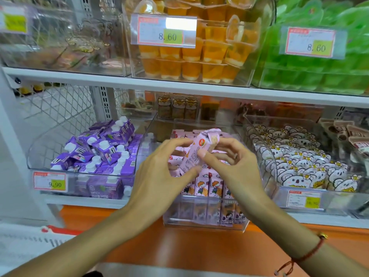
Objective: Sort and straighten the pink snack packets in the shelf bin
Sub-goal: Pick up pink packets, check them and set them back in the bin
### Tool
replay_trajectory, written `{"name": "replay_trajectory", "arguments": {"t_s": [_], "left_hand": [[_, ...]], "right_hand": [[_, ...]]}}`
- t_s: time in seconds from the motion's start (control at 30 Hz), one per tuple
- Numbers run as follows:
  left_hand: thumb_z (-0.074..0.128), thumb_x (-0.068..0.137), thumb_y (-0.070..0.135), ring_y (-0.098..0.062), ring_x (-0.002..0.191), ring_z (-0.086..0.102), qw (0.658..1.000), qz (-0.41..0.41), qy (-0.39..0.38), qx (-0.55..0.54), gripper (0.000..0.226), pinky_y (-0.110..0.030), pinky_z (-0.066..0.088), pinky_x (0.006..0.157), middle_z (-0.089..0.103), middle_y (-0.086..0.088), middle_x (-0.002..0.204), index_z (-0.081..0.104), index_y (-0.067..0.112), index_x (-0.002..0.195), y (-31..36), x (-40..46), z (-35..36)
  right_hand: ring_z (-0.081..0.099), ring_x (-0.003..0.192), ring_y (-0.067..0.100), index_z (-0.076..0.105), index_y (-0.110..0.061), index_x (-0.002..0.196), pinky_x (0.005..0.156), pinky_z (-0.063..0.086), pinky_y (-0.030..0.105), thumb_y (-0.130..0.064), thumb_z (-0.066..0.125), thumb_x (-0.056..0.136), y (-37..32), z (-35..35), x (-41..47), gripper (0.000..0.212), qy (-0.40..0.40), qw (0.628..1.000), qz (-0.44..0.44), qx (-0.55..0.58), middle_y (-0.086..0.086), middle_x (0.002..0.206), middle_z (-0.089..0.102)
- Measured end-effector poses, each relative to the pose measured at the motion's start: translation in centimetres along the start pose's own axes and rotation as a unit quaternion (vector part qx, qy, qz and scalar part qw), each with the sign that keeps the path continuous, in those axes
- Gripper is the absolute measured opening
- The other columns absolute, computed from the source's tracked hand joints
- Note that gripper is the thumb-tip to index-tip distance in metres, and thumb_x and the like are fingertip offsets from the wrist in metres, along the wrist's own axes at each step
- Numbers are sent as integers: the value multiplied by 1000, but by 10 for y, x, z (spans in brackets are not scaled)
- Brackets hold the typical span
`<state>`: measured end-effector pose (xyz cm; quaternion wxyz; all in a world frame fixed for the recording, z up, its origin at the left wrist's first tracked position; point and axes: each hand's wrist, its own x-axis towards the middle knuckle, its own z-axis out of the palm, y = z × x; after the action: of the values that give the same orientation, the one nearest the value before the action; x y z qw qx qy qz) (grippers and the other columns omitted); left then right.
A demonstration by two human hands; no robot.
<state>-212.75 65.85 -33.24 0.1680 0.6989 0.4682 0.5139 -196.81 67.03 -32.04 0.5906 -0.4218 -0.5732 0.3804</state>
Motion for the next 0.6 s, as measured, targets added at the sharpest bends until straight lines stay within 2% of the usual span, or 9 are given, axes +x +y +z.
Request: {"name": "replay_trajectory", "arguments": {"t_s": [0.1,0.2,0.3,0.33,0.4,0.47,0.6], "left_hand": [[79,72,40,6,90,63,999,-31,-8,-41,42,-19,55,72,66,27,98,59,48,109,1,1,1],[77,76,27,6,84,67,986,-95,-37,-133,37,-10,52,68,70,25,91,64,38,109,4,5,-1],[70,83,22,6,75,68,946,-188,-106,-242,20,-9,51,59,72,25,80,65,36,97,7,7,-2],[68,85,23,4,74,69,931,-218,-124,-266,16,-11,52,59,74,18,81,67,31,98,8,7,-2],[66,86,26,1,79,70,917,-252,-146,-274,26,-14,54,60,76,5,92,69,20,111,8,6,-2],[65,87,25,-1,86,70,914,-264,-149,-270,36,-15,55,62,74,0,103,65,16,122,9,5,-3],[59,92,22,1,90,69,924,-236,-150,-262,33,-14,55,66,74,8,103,61,26,125,8,9,-4]], "right_hand": [[70,85,10,66,-18,101,74,56,21,-28,77,73,-5,0,0,31,-19,1000,19,-7,-8,97,71],[68,82,3,68,-18,106,67,53,16,-28,70,83,-10,-6,3,26,-59,997,54,-13,-8,100,71],[64,70,8,68,-12,106,67,53,18,-24,67,86,-9,-12,7,23,-77,991,106,-14,5,96,70],[63,70,10,68,-10,106,68,55,20,-24,67,86,-8,-13,7,24,-83,989,122,-9,11,94,69],[62,75,16,67,-7,106,74,57,24,-24,67,86,-6,-14,6,26,-89,986,144,-2,18,96,69],[63,76,15,66,-8,107,75,57,23,-25,68,85,-5,-14,6,28,-91,985,147,1,15,93,69],[65,74,8,62,-22,117,73,54,20,-25,69,85,-7,-14,7,33,-97,987,128,8,-1,86,70]]}}
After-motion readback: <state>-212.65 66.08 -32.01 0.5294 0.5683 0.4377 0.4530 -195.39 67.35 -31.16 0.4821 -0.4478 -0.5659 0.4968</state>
